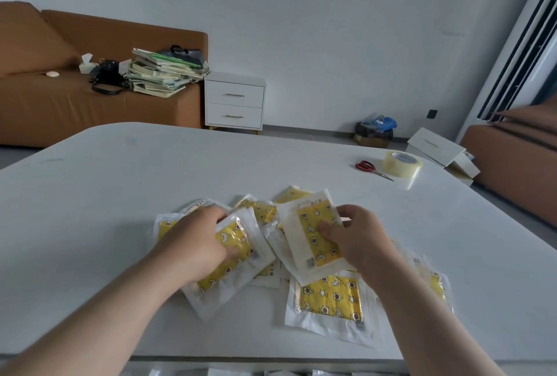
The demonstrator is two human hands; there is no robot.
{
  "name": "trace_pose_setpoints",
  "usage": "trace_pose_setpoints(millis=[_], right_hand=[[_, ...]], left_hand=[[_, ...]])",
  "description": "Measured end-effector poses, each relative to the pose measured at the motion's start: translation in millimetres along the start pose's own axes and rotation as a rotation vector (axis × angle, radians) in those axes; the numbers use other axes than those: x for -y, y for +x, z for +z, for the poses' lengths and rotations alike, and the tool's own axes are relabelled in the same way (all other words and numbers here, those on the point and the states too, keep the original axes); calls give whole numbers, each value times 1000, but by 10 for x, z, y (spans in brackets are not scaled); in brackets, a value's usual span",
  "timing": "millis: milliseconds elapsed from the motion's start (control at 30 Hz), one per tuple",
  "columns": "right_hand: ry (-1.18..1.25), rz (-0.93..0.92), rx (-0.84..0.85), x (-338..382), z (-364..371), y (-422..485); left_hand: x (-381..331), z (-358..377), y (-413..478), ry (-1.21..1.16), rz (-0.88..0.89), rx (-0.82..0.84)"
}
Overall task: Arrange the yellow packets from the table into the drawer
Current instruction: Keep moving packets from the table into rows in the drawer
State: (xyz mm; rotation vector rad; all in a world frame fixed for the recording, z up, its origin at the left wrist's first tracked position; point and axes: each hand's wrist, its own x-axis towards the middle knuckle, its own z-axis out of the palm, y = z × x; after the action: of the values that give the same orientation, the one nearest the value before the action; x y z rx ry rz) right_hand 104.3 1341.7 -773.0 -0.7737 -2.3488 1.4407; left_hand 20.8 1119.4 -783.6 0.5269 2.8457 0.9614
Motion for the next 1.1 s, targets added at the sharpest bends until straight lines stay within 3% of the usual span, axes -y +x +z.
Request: trace_pose_setpoints(millis=[300,500,767,967,1100], right_hand=[[-657,-138,25,-74,196,-38],[-804,-105,31,-102,269,-60],[-581,-125,-12,-68,268,-80],[-258,-52,30,-32,202,-118],[178,84,151,6,81,-231]], left_hand=[[-6,-164,8,-254,-57,-139],[-25,-207,-14,-315,-53,-187],[-7,-214,-25,-416,-61,-183],[44,-345,-27,-869,-266,37],[47,-515,-110,-1075,-302,248]])
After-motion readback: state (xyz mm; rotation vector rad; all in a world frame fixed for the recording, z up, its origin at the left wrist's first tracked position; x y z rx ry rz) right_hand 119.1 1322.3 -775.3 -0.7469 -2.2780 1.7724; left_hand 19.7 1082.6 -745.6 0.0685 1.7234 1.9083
